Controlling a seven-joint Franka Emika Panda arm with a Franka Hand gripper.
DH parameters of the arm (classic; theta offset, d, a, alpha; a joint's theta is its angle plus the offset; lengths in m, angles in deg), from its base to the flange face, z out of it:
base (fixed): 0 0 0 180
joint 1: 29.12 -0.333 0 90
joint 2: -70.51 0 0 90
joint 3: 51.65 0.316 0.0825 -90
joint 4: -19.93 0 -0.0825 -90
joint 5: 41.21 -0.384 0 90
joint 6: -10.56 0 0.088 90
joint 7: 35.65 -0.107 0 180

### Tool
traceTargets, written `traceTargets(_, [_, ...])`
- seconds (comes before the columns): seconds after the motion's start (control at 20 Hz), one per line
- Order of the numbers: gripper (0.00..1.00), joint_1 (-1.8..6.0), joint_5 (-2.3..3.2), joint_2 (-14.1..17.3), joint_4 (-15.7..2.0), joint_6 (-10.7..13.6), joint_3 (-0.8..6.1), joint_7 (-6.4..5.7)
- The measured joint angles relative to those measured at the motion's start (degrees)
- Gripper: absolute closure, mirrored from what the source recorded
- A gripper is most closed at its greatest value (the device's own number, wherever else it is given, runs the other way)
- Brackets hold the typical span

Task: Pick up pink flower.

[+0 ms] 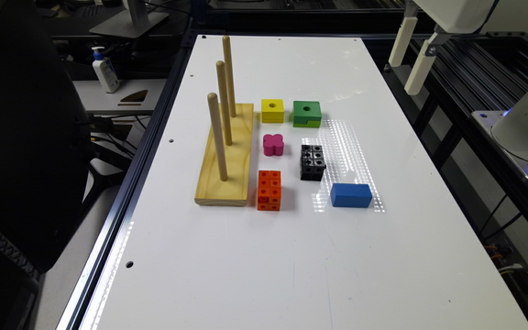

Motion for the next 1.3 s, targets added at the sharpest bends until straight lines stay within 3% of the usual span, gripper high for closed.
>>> traceTargets(0.8, [0.0, -0.03, 0.0, -0.12, -0.06, -0.03, 0.13, 0.0])
traceTargets(1.3, [0.0, -0.12, 0.0, 0.07, -1.4, -0.06, 0.21, 0.0])
